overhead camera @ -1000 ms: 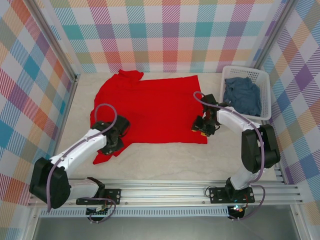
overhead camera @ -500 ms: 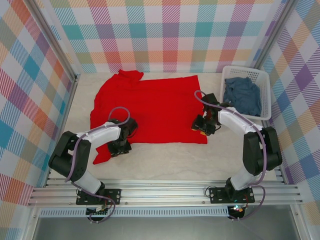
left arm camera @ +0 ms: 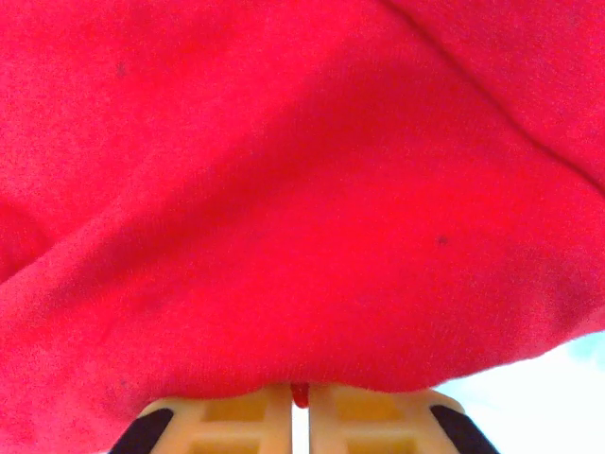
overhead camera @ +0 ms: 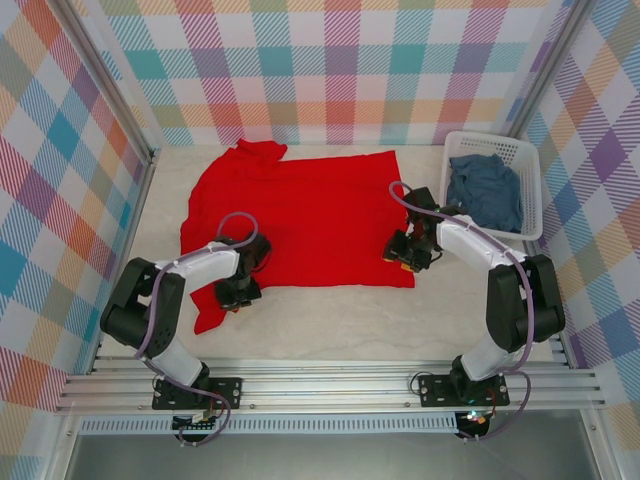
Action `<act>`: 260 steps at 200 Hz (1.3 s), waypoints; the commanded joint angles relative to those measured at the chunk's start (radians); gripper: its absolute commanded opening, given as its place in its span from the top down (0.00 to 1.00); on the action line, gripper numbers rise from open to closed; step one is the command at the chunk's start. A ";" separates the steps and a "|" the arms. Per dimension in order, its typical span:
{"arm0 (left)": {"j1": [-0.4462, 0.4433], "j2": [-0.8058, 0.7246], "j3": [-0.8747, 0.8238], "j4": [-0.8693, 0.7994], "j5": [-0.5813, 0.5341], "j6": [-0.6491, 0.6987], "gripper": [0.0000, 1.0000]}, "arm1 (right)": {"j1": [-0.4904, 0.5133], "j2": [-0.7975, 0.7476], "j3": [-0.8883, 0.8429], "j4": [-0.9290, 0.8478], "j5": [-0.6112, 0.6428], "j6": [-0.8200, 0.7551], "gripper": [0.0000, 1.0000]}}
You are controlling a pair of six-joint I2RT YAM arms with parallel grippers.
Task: Fold and stack the t-shirts
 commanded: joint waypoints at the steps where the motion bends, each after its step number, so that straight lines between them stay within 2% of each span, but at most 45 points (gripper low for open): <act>1: 0.002 -0.021 -0.034 0.010 0.068 -0.018 0.99 | 0.007 -0.017 -0.001 -0.016 0.005 0.011 0.54; 47: -0.048 -0.066 0.013 -0.091 0.192 -0.074 1.00 | -0.010 0.000 0.014 -0.047 0.097 0.015 0.53; 86: -0.070 -0.079 0.057 -0.147 0.281 -0.063 1.00 | -0.034 0.016 0.014 -0.037 0.107 0.003 0.54; 136: -0.083 -0.030 0.046 -0.040 0.483 -0.046 1.00 | -0.041 0.008 -0.019 -0.042 0.146 0.006 0.54; 161: -0.091 -0.007 0.086 -0.072 0.509 -0.009 0.98 | -0.042 0.001 -0.030 -0.045 0.148 0.008 0.54; 173: -0.093 0.010 0.108 -0.124 0.502 0.021 0.91 | -0.041 0.000 -0.033 -0.048 0.149 0.009 0.54; 191: -0.093 0.017 0.139 -0.185 0.515 0.075 0.67 | -0.041 -0.001 -0.030 -0.054 0.157 0.013 0.54; 206: -0.090 -0.007 0.187 -0.228 0.504 0.108 0.59 | -0.041 -0.001 -0.022 -0.059 0.163 0.011 0.54; 226: -0.028 -0.063 0.255 -0.268 0.442 0.104 0.57 | -0.037 0.003 0.004 -0.051 0.160 0.003 0.54; 260: 0.226 -0.110 0.223 -0.143 0.367 0.002 0.65 | -0.011 0.058 0.039 0.045 0.092 -0.001 0.55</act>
